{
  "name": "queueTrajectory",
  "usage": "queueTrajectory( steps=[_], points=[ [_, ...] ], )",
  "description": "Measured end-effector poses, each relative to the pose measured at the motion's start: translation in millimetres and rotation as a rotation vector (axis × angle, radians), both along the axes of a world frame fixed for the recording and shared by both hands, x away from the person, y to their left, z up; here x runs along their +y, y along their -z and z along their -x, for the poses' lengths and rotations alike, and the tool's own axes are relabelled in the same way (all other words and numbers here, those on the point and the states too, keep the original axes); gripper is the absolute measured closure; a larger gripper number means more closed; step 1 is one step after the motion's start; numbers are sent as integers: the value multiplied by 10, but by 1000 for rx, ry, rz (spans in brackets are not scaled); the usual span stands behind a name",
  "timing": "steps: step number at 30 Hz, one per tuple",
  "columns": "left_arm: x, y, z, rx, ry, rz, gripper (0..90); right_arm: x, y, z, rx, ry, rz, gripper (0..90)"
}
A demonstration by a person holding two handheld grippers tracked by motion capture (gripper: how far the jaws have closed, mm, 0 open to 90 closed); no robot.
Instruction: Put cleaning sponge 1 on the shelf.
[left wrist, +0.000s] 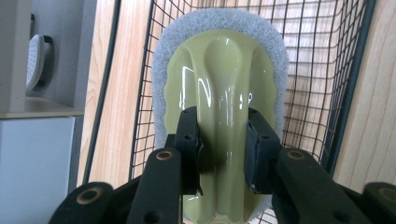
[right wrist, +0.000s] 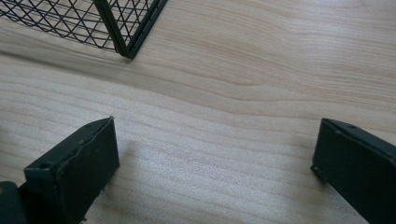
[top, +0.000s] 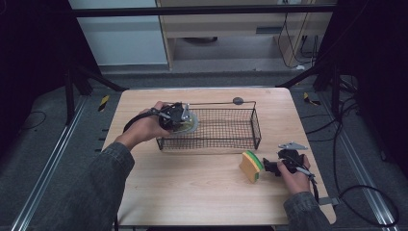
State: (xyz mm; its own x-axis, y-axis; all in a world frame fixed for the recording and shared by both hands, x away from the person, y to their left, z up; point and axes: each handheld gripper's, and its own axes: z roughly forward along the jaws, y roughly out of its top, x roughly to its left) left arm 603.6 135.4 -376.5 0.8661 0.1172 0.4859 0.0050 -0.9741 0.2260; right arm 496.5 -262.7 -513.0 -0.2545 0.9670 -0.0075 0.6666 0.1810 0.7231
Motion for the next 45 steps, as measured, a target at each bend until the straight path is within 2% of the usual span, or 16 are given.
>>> queueTrajectory(
  steps=[8,20,31,38,42,45],
  points=[
    [27,39,-19,10,-10,-9,702,3,1,-1,0,2,0,6],
    [74,214,-34,45,-23,-19,702,6,0,-1,0,2,2,6],
    [73,252,-71,54,-35,-20,701,10,0,-2,0,2,2,6],
    [63,299,-82,74,-47,-24,701,12,0,-2,-1,1,1,6],
    [40,313,-97,69,-41,-34,701,12,0,-2,-1,1,1,7],
    [31,346,-116,81,-48,-43,700,13,-1,-2,0,2,1,6]
  ],
)
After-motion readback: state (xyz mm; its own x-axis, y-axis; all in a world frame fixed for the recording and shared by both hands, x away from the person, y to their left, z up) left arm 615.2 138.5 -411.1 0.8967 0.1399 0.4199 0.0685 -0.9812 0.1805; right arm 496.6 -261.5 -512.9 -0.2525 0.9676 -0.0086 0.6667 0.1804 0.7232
